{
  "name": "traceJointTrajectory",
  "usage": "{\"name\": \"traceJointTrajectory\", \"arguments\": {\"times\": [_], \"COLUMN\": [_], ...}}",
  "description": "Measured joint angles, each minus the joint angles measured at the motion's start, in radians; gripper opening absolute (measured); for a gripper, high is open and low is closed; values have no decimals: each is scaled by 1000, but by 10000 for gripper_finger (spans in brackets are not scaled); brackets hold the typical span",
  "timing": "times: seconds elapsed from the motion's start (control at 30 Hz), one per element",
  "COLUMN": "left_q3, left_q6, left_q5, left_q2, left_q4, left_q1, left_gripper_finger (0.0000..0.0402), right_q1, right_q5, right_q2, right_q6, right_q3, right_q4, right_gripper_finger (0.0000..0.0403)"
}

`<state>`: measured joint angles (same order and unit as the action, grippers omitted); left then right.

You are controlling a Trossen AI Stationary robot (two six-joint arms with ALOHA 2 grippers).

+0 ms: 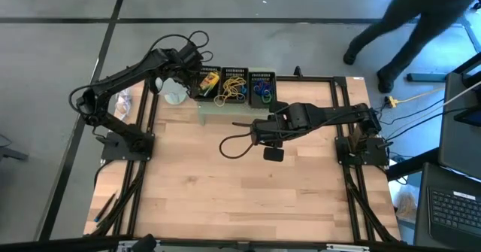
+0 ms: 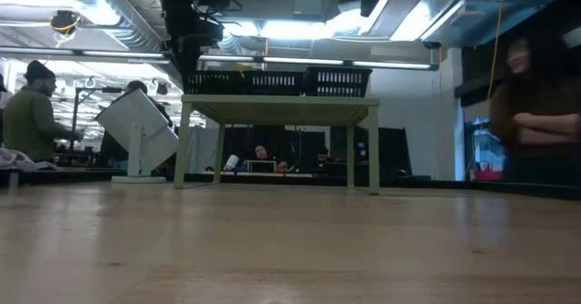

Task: Pick & Place Office Desk Supplies
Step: Put the black bin on the shelf, then return to Home Position

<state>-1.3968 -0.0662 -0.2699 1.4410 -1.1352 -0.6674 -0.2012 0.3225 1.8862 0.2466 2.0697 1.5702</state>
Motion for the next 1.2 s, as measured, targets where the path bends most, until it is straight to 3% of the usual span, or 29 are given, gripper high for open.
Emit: {"name": "traceJointTrajectory", "arguments": {"times": [0.3,0.8,1.07,1.2], "left_q3": [0,0,-71,-113], "left_q6": [0,0,11,36], "left_q5": [66,63,-57,-75], "left_q2": [0,0,-8,-68], "left_q4": [5,-1,-165,-184], "left_q1": [0,34,38,67], "left_gripper_finger": [1,1,1,1], "right_q1": [0,0,0,-2], "right_q5": [0,2,3,51], "right_q2": [0,0,-1,-13], "right_q6": [0,0,3,-23], "right_q3": [0,0,0,0], "right_q4": [1,1,1,1], "right_gripper_finger": [152,152,152,152]}}
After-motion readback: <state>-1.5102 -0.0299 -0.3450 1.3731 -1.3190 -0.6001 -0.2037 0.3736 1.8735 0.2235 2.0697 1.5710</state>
